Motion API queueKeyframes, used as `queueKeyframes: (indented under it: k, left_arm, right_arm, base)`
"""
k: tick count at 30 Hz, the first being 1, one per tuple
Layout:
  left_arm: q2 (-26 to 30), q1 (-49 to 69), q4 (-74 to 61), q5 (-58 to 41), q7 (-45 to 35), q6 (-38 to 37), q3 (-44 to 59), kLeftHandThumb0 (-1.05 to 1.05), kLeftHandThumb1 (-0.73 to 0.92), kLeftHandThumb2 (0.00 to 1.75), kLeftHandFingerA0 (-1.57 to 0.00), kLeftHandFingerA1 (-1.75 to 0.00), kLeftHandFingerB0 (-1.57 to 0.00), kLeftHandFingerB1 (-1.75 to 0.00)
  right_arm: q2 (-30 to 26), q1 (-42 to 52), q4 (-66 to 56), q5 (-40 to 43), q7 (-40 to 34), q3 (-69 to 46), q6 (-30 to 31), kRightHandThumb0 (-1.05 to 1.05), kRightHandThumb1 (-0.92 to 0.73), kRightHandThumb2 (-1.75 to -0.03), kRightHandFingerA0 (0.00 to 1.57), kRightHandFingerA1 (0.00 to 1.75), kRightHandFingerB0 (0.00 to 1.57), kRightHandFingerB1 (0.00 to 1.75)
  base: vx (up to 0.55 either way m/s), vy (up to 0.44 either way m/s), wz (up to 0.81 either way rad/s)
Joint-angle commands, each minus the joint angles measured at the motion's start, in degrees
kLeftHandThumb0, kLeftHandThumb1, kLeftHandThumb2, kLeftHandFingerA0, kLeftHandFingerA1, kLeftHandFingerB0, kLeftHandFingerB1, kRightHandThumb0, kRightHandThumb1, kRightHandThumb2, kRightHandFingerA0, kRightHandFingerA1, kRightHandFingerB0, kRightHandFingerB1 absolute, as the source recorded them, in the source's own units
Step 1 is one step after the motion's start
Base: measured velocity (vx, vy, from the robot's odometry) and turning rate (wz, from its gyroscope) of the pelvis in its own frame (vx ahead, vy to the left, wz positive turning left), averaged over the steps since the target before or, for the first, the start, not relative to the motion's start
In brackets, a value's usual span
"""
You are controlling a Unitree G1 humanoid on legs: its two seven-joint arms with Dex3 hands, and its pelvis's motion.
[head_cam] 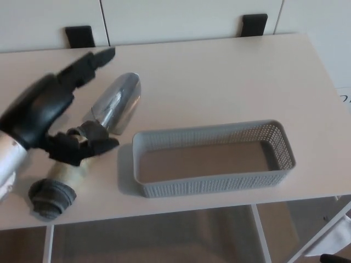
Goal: The robot walks towards a desk on which a shovel is kept on the left hand side and a container is kept on the right hand side. The robot picks up the shovel using its left hand and places it in the container.
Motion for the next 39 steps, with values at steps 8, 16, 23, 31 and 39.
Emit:
queueKeyframes:
  k: [8, 16, 23, 31, 39]
  left_arm:
    - [-1.90, 4.71, -1.73, 17.11, 10.04, 11.53, 0.40, -0.69, 0.42, 0.80, 0.00, -0.17, 0.00, -0.12]
    - [-3.42, 5.68, -2.00, 20.97, 13.70, 9.75, 1.29, -0.66, 0.42, 0.78, -0.02, -0.23, -0.05, -0.16]
    - [-5.18, 6.43, -0.58, 23.62, 13.41, 9.94, -0.52, -0.67, 0.43, 0.78, -0.04, -0.31, -0.07, -0.16]
    - [-7.43, 6.20, 3.06, 25.85, 12.46, 11.63, -2.53, -0.65, 0.41, 0.79, -0.05, -0.42, -0.02, -0.18]
    - [-8.75, 5.46, 7.02, 24.88, 11.10, 11.51, -2.11, -0.65, 0.42, 0.77, -0.05, -0.34, -0.06, -0.14]
  right_arm:
    - [-1.66, 0.13, -0.81, -0.30, -0.49, -0.55, 0.18, -0.34, -0.43, -0.53, 0.86, 0.51, 0.66, 0.48]
    - [-1.62, 0.20, -0.93, -0.33, -0.58, -0.47, 0.34, -0.33, -0.45, -0.52, 0.88, 0.50, 0.67, 0.47]
    - [-1.93, 0.00, -0.16, -0.48, -0.56, -0.28, -0.17, -0.37, -0.42, -0.52, 0.89, 0.49, 0.69, 0.46]
    - [-1.75, -0.04, -0.81, -0.17, -0.55, 0.03, 0.13, -0.33, -0.43, -0.53, 0.86, 0.51, 0.68, 0.48]
    - [-1.71, -0.15, -0.88, -1.05, -1.58, 0.42, -0.05, -0.35, -0.42, -0.52, 0.88, 0.50, 0.70, 0.47]
  base:
    - [0.00, 0.000, 0.00]
    - [0.00, 0.000, 0.00]
    - [0.00, 0.000, 0.00]
    - [0.00, 0.000, 0.00]
    - [0.00, 0.000, 0.00]
